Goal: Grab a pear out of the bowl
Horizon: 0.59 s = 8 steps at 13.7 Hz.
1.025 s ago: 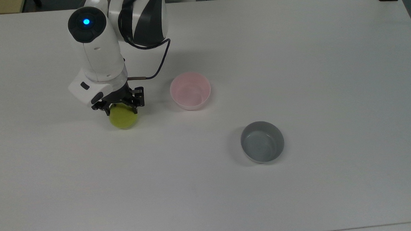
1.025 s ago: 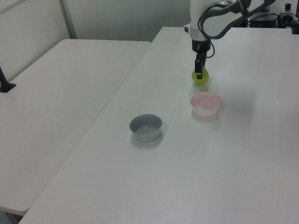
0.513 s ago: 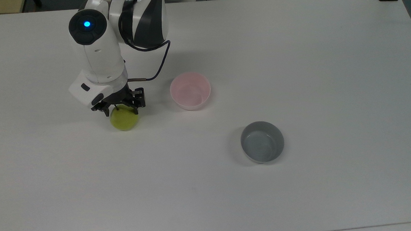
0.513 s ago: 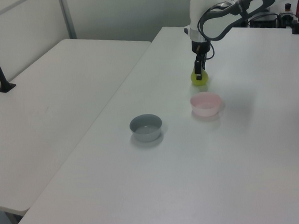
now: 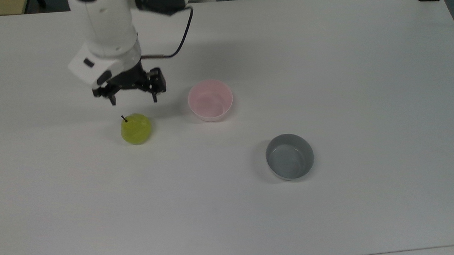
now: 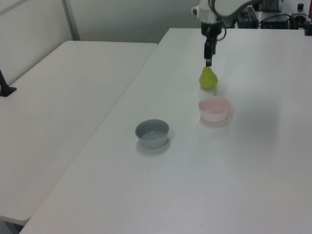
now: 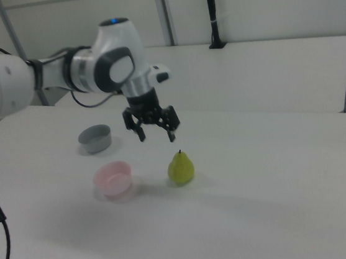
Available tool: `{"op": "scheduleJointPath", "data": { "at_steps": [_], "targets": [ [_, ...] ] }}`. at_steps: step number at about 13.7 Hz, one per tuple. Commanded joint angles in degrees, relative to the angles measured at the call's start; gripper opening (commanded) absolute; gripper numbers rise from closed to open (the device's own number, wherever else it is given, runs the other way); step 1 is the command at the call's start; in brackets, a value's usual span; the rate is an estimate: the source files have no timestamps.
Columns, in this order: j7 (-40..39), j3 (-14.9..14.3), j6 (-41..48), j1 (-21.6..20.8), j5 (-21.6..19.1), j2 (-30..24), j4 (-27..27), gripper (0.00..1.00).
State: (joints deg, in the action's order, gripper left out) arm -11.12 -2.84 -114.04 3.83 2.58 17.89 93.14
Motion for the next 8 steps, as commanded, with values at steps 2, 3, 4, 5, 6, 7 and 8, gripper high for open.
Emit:
{"op": "scheduleJointPath", "data": {
  "at_steps": [2, 3, 4, 5, 6, 7, 8],
  "targets": [
    [11.4, -0.1, 9.8, -6.5, 0.1, -8.9, 1.7, 1.00],
    [13.2, -0.1, 11.2, -7.3, 0.1, -11.5, 2.2, 1.00],
    [14.6, 0.0, 12.9, -8.0, 0.1, -13.3, 2.7, 1.00],
    [15.6, 0.0, 14.0, -9.0, 0.1, -14.5, 3.1, 1.00],
    [16.1, 0.0, 14.5, -9.3, 0.1, -15.2, 3.7, 1.00],
    [16.3, 0.0, 14.4, -9.3, 0.1, -16.0, 4.5, 1.00],
    [16.3, -0.1, 14.5, -9.3, 0.1, -16.0, 4.5, 1.00]
  ]
}}
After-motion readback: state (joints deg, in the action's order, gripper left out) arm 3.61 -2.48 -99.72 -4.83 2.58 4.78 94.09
